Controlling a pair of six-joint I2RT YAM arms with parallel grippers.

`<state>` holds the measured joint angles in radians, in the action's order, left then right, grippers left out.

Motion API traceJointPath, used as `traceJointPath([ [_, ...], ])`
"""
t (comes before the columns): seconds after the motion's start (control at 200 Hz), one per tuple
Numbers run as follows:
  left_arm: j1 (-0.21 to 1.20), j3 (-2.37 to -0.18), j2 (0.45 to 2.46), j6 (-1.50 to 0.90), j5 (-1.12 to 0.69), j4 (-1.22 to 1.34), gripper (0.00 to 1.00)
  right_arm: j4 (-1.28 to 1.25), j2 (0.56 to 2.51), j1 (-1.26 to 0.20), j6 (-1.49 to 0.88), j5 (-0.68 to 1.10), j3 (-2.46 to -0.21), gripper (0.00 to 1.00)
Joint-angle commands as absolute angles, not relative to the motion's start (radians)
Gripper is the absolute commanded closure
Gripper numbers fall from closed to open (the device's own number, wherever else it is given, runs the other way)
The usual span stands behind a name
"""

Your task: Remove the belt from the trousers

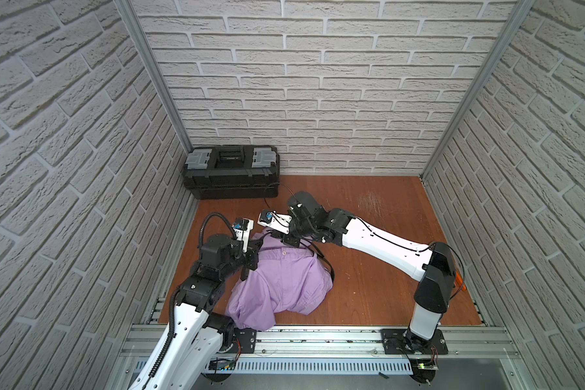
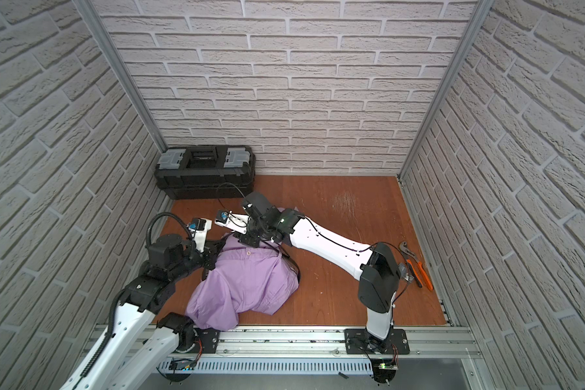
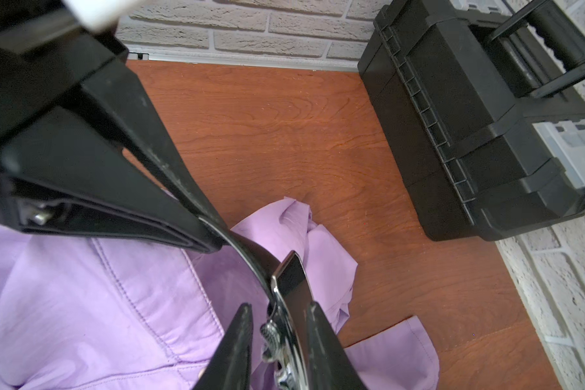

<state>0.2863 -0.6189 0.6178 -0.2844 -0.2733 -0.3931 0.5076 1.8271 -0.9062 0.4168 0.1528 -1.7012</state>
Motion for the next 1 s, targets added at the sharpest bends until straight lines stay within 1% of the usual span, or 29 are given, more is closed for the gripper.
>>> traceJointPath([
  [0.0, 0.281, -0.618, 0.6, -0.307, -0.29, -0.335, 1.0, 0.483, 1.839, -0.913, 0.406, 0.159, -1.726, 0.77],
  [0.065, 0.281, -0.618, 0.599, -0.307, -0.289, -0.335, 1.0, 0.489, 1.84, -0.913, 0.406, 0.16, -1.729, 0.81],
  [0.13, 0.281, -0.62, 0.6, -0.305, -0.287, -0.336, 1.0, 0.495, 1.843, -0.914, 0.407, 0.161, -1.726, 0.81],
  [0.255, 0.281, -0.624, 0.601, -0.304, -0.287, -0.336, 1.0, 0.507, 1.845, -0.913, 0.413, 0.157, -1.713, 0.76],
  [0.35, 0.281, -0.625, 0.601, -0.305, -0.287, -0.336, 1.0, 0.508, 1.847, -0.914, 0.416, 0.154, -1.712, 0.76],
  [0.41, 0.281, -0.624, 0.601, -0.307, -0.288, -0.335, 1.0, 0.507, 1.85, -0.914, 0.414, 0.151, -1.712, 0.73],
  [0.475, 0.281, -0.625, 0.601, -0.307, -0.29, -0.336, 1.0, 0.506, 1.853, -0.913, 0.413, 0.151, -1.715, 0.73],
  [0.63, 0.281, -0.625, 0.598, -0.31, -0.288, -0.338, 1.0, 0.508, 1.855, -0.913, 0.413, 0.152, -1.72, 0.85],
  [0.715, 0.281, -0.623, 0.595, -0.311, -0.285, -0.342, 1.0, 0.508, 1.853, -0.914, 0.407, 0.155, -1.716, 0.85],
  [0.78, 0.281, -0.621, 0.591, -0.311, -0.285, -0.345, 1.0, 0.508, 1.85, -0.913, 0.404, 0.161, -1.717, 0.81],
  [0.83, 0.281, -0.618, 0.588, -0.312, -0.283, -0.346, 1.0, 0.509, 1.849, -0.913, 0.4, 0.167, -1.718, 0.81],
  [0.875, 0.281, -0.617, 0.586, -0.313, -0.281, -0.345, 1.0, 0.509, 1.847, -0.91, 0.391, 0.171, -1.719, 0.85],
  [0.945, 0.281, -0.614, 0.583, -0.31, -0.276, -0.348, 1.0, 0.513, 1.849, -0.901, 0.38, 0.193, -1.725, 0.97],
  [0.995, 0.281, -0.611, 0.58, -0.307, -0.272, -0.351, 1.0, 0.526, 1.853, -0.893, 0.375, 0.204, -1.731, 0.97],
])
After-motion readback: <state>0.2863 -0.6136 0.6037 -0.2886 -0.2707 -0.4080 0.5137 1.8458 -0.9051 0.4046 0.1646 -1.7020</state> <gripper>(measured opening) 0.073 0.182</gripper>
